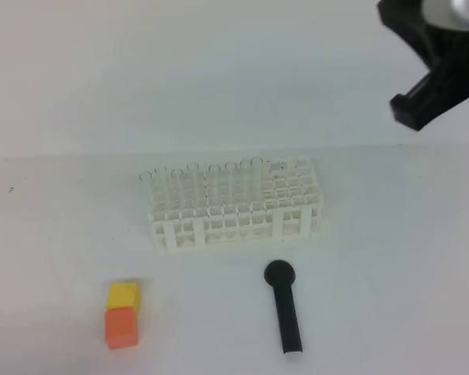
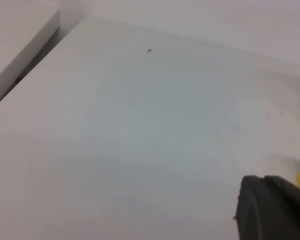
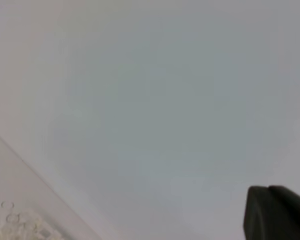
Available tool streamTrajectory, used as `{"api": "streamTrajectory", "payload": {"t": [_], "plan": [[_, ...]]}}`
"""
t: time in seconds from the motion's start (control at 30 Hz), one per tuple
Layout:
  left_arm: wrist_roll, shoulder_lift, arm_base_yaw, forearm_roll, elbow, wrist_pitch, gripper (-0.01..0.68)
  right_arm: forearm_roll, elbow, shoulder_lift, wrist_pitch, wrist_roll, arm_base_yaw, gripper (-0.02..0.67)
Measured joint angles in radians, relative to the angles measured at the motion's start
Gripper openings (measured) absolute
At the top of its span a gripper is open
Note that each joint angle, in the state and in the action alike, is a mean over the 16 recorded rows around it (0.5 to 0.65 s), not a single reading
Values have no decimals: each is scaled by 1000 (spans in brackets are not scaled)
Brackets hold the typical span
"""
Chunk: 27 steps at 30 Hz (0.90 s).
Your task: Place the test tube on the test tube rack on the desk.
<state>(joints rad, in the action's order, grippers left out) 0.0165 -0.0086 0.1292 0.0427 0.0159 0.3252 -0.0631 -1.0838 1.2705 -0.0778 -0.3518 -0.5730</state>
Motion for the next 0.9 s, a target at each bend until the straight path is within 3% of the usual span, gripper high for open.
{"api": "streamTrajectory", "payload": {"t": [0.23,0.57,0.9], "plan": [[0,-3,0,0,-2,-3,-1,0,0,-132,80,-28,4,-1],[-2,-11,0,0,2,-12,-1,1,0,-159,63,-33,12,-1],[-1,-3,0,1,-6,-8,-1,70,60,-210,160,-33,116,-1]]}}
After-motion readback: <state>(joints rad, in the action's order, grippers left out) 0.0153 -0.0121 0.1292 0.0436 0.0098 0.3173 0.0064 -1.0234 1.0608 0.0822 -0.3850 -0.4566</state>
